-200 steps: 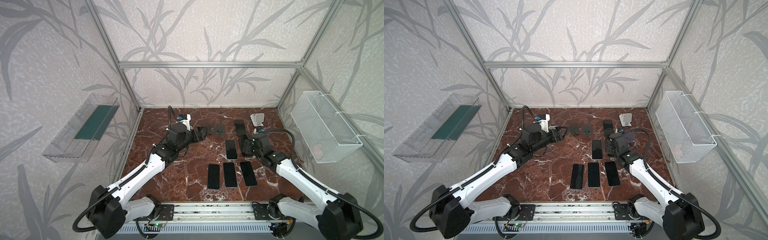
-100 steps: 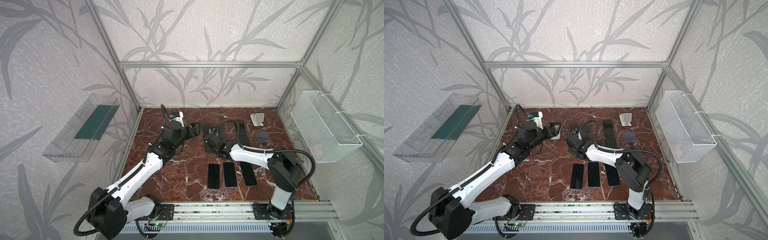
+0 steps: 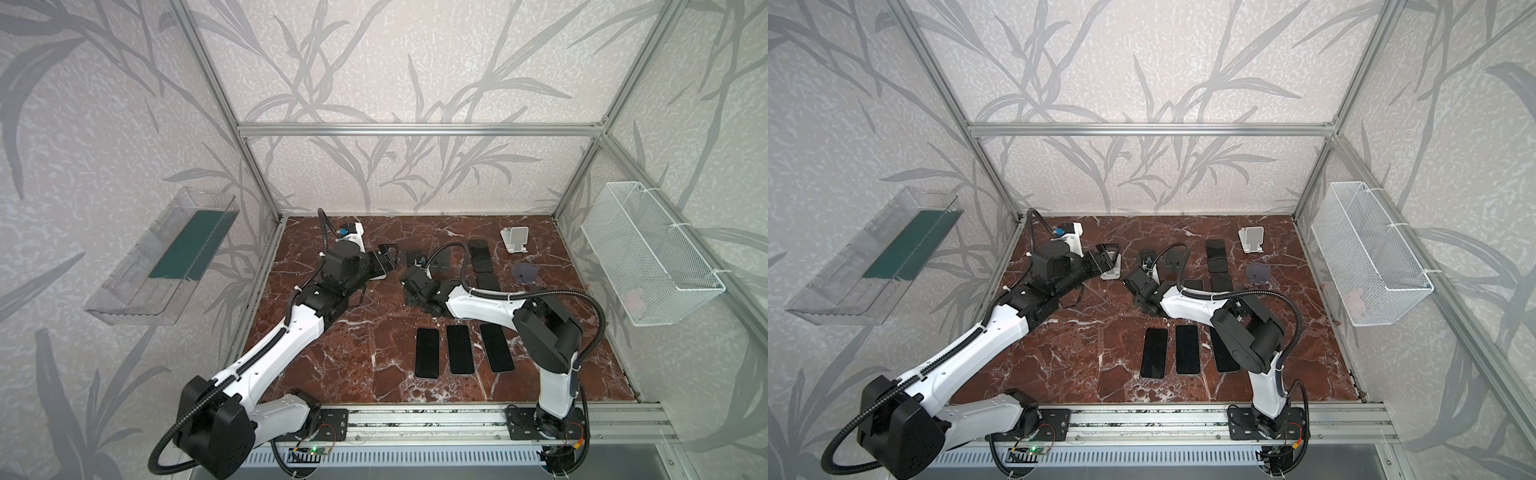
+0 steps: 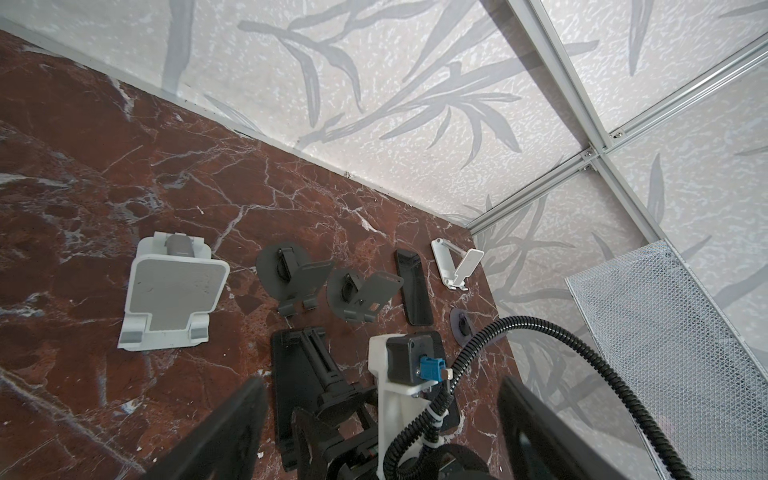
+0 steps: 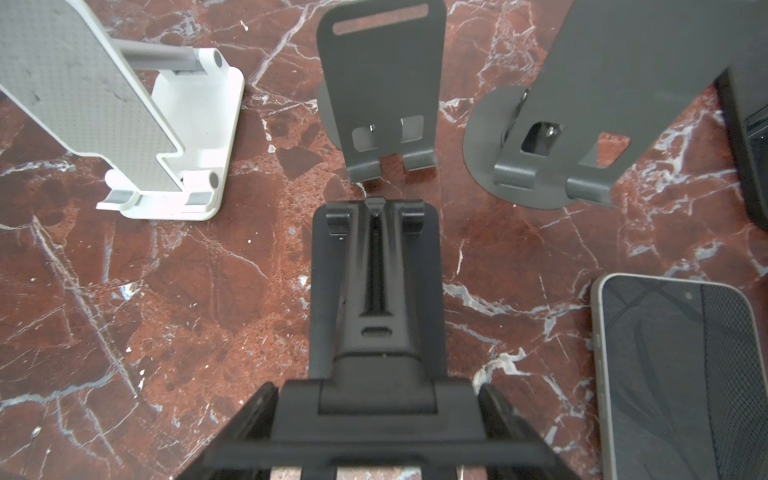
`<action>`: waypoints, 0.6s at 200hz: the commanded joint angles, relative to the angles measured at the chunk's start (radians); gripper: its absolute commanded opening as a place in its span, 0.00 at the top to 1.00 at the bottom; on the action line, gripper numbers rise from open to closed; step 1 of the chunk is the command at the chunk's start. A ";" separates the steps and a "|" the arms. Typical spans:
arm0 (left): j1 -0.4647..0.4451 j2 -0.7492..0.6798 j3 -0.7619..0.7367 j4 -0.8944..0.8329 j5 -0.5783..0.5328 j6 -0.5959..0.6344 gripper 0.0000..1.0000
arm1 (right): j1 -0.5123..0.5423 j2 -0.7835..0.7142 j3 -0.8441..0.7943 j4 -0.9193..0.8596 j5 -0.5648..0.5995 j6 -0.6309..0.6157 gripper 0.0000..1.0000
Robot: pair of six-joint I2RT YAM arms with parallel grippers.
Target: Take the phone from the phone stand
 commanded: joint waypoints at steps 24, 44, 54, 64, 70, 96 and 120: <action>0.007 -0.008 0.017 0.012 0.005 -0.007 0.13 | 0.007 -0.104 -0.002 -0.019 -0.017 0.017 0.20; 0.007 -0.007 0.020 0.014 0.017 -0.008 0.13 | 0.008 -0.158 -0.010 -0.028 -0.019 0.016 0.18; 0.007 -0.012 0.022 0.011 0.013 0.002 0.13 | 0.011 -0.196 -0.020 -0.036 -0.013 0.004 0.18; 0.008 -0.019 0.023 0.008 0.001 0.016 0.13 | 0.009 -0.244 -0.035 -0.043 -0.005 -0.009 0.17; 0.007 -0.025 0.024 0.008 -0.004 0.027 0.13 | 0.011 -0.292 -0.050 -0.045 0.001 -0.040 0.16; 0.004 -0.054 0.069 -0.053 -0.053 0.122 0.12 | 0.008 -0.527 -0.196 0.043 0.025 -0.189 0.10; 0.001 -0.100 0.118 -0.112 -0.187 0.280 0.01 | 0.007 -0.759 -0.369 0.176 -0.083 -0.517 0.01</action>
